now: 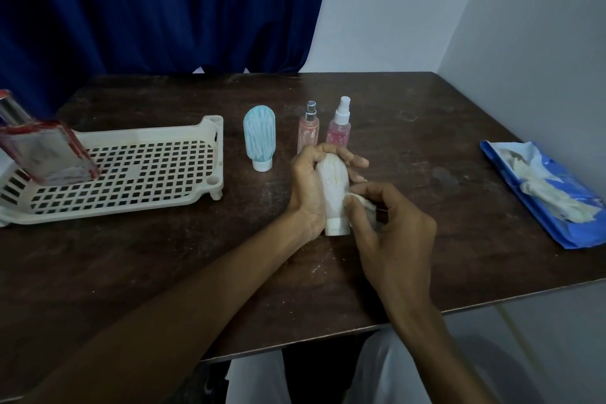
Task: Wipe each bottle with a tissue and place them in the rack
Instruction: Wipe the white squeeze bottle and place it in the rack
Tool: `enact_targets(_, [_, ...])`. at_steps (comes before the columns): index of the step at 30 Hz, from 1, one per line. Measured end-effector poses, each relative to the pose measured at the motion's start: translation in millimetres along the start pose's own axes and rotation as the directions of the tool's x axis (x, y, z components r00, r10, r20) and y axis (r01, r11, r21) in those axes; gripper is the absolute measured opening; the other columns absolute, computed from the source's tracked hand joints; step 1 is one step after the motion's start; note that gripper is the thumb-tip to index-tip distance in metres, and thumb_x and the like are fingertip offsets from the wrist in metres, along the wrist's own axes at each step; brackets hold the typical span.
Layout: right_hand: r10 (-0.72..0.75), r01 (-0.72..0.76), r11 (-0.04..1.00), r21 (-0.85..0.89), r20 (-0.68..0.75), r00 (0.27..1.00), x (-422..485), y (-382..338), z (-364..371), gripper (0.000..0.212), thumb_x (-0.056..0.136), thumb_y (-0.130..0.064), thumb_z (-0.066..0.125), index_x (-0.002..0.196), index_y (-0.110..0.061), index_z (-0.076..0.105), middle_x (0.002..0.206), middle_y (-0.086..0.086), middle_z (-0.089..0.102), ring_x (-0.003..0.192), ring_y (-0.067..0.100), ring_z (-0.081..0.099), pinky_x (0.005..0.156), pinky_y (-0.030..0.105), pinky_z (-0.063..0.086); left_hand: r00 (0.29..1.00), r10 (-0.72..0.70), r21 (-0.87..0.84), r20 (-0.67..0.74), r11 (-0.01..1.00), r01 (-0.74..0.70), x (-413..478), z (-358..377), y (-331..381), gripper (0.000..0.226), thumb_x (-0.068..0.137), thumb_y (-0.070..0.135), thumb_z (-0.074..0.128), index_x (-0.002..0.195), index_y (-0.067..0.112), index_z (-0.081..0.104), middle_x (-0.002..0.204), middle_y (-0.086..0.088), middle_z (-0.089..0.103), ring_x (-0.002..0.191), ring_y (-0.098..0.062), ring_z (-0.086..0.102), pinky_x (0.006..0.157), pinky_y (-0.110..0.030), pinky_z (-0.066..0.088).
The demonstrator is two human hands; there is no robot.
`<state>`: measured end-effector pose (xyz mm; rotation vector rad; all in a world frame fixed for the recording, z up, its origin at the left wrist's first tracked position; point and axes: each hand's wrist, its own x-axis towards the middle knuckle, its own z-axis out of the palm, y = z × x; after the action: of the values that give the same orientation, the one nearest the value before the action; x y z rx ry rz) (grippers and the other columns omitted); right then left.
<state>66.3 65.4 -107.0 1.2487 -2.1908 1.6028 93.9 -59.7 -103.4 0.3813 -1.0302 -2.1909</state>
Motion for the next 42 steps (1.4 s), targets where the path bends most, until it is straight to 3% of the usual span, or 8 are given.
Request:
enact_targets(6, [0.007, -0.007, 1.000, -0.002, 0.001, 1.000, -4.7, 0.1, -3.9, 0.010, 0.087, -0.013, 0.075, 0.097, -0.016, 0.073, 0.086, -0.017, 0.070, 0.083, -0.007, 0.065, 0.070, 0.003, 0.045, 1.000, 0.031, 0.069, -0.005, 0.997, -0.030, 2.0, 2.0, 1.4, 0.036, 0.088, 0.018, 0.029, 0.074, 0.002, 0.058, 0.074, -0.016, 0.069, 0.054, -0.022, 0.058, 0.064, -0.034, 0.051])
enact_targets(10, [0.005, -0.005, 1.000, -0.027, -0.007, 1.000, 4.2, -2.3, -0.7, 0.013, 0.087, -0.014, 0.075, 0.099, -0.014, 0.071, 0.086, -0.014, 0.069, 0.084, -0.006, 0.065, 0.070, 0.000, 0.043, 0.999, 0.035, 0.038, -0.018, 0.999, -0.034, -1.4, 5.1, 2.5, 0.035, 0.089, 0.015, 0.028, 0.073, 0.001, 0.056, 0.071, -0.016, 0.067, 0.053, -0.020, 0.057, 0.055, -0.026, 0.050])
enact_targets(15, [-0.115, 0.117, 0.990, -0.074, 0.030, 0.993, -4.1, -5.4, -1.4, 0.017, 0.084, -0.012, 0.078, 0.099, -0.011, 0.071, 0.092, -0.008, 0.073, 0.080, 0.007, 0.068, 0.072, 0.017, 0.053, 1.000, -0.005, 0.019, -0.015, 1.000, 0.005, -1.4, 6.8, 3.9, 0.034, 0.088, 0.019, 0.029, 0.075, 0.002, 0.056, 0.071, -0.012, 0.066, 0.053, -0.021, 0.057, 0.060, -0.030, 0.049])
enact_targets(21, [-0.018, 0.017, 1.000, 0.011, 0.054, 0.998, 2.6, -4.6, -8.1, 0.029, 0.084, -0.015, 0.078, 0.110, -0.013, 0.064, 0.097, -0.009, 0.072, 0.090, -0.004, 0.067, 0.071, 0.003, 0.047, 0.999, -0.028, -0.009, -0.043, 1.000, 0.028, -1.4, 7.5, 3.0, 0.034, 0.087, 0.017, 0.031, 0.072, 0.003, 0.059, 0.068, -0.012, 0.059, 0.058, -0.021, 0.054, 0.058, -0.029, 0.046])
enact_targets(27, [-0.095, 0.098, 0.995, -0.034, 0.073, 0.993, -6.7, -11.2, -2.6, 0.032, 0.082, -0.015, 0.080, 0.109, -0.015, 0.064, 0.096, -0.010, 0.071, 0.087, 0.001, 0.068, 0.074, 0.013, 0.054, 0.997, -0.040, -0.025, -0.062, 0.999, 0.038, -3.0, 9.4, 3.9, 0.034, 0.087, 0.018, 0.032, 0.072, 0.002, 0.058, 0.068, -0.013, 0.060, 0.053, -0.017, 0.051, 0.051, -0.024, 0.046])
enact_targets(33, [-0.065, 0.067, 0.995, -0.072, 0.028, 0.997, 4.0, -7.6, -5.3, 0.025, 0.082, -0.015, 0.080, 0.104, -0.015, 0.068, 0.094, -0.008, 0.072, 0.082, 0.000, 0.067, 0.074, 0.007, 0.051, 0.998, -0.019, -0.007, -0.064, 1.000, 0.018, -3.1, 8.7, 3.3, 0.037, 0.088, 0.015, 0.031, 0.073, 0.001, 0.062, 0.069, -0.013, 0.061, 0.060, -0.019, 0.055, 0.056, -0.026, 0.049])
enact_targets(39, [-0.196, 0.198, 0.973, -0.117, 0.029, 0.980, -0.8, -9.6, 1.1, 0.017, 0.081, -0.009, 0.079, 0.097, -0.012, 0.075, 0.085, -0.002, 0.073, 0.076, 0.013, 0.069, 0.069, 0.029, 0.056, 0.995, -0.048, 0.003, -0.091, 0.999, 0.048, -3.1, 7.3, 2.8, 0.037, 0.087, 0.018, 0.033, 0.075, 0.001, 0.064, 0.071, -0.013, 0.064, 0.053, -0.018, 0.055, 0.053, -0.026, 0.047])
enact_targets(42, [-0.215, 0.215, 0.968, -0.132, 0.015, 0.977, -4.4, -4.7, -4.2, 0.018, 0.079, -0.006, 0.082, 0.096, -0.012, 0.076, 0.089, -0.002, 0.074, 0.080, 0.011, 0.069, 0.074, 0.025, 0.055, 0.994, -0.067, 0.015, -0.081, 0.998, 0.069, -3.5, 9.6, 4.8, 0.038, 0.088, 0.017, 0.032, 0.076, 0.002, 0.065, 0.071, -0.011, 0.066, 0.051, -0.017, 0.053, 0.051, -0.027, 0.044])
